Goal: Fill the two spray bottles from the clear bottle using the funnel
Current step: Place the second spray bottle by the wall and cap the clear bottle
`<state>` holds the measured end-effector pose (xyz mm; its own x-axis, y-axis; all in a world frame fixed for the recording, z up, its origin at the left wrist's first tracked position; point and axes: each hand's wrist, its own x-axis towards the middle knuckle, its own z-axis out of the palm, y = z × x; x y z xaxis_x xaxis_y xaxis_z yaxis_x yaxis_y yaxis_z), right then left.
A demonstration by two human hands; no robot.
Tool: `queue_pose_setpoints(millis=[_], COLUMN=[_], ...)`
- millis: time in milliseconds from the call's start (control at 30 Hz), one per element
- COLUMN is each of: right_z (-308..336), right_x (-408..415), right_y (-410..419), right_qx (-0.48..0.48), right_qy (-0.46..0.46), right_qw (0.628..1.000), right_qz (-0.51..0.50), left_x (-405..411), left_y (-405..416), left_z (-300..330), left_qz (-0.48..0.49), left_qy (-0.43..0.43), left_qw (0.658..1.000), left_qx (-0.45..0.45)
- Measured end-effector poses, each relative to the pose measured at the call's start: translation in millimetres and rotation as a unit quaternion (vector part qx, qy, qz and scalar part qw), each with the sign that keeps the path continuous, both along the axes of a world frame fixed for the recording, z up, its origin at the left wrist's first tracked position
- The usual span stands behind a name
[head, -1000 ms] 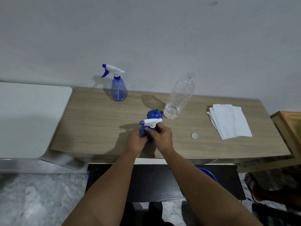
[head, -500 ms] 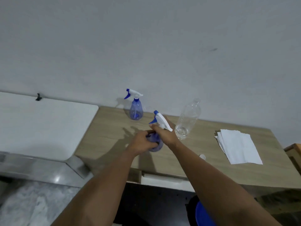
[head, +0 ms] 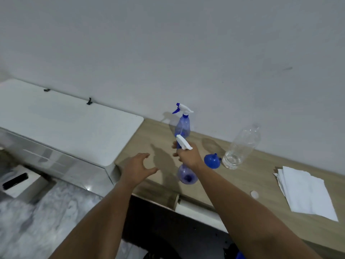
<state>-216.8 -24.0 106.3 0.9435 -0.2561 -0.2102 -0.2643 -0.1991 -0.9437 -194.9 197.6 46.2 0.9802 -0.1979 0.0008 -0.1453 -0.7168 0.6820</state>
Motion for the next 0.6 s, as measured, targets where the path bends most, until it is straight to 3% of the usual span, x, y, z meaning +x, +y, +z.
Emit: queue_pose_setpoints(millis=[167,300,600], right_z=[-55,-65,-58], right_x=[-12,-16,-13], right_y=[20,33,41], right_qx=[-0.081,-0.143,-0.152], right_qy=[0.118,0.137,0.177], right_qw=[0.989,0.980,0.972], right_qz=[0.023,0.012,0.009], left_x=[-8,-8,0], left_y=[18,23,30], left_z=[-9,-11,-5], left_qz=[0.020,0.020,0.019], left_qy=[0.018,0.020,0.014], left_qw=[1.000,1.000,1.000], left_qx=[0.006,0.011,0.011])
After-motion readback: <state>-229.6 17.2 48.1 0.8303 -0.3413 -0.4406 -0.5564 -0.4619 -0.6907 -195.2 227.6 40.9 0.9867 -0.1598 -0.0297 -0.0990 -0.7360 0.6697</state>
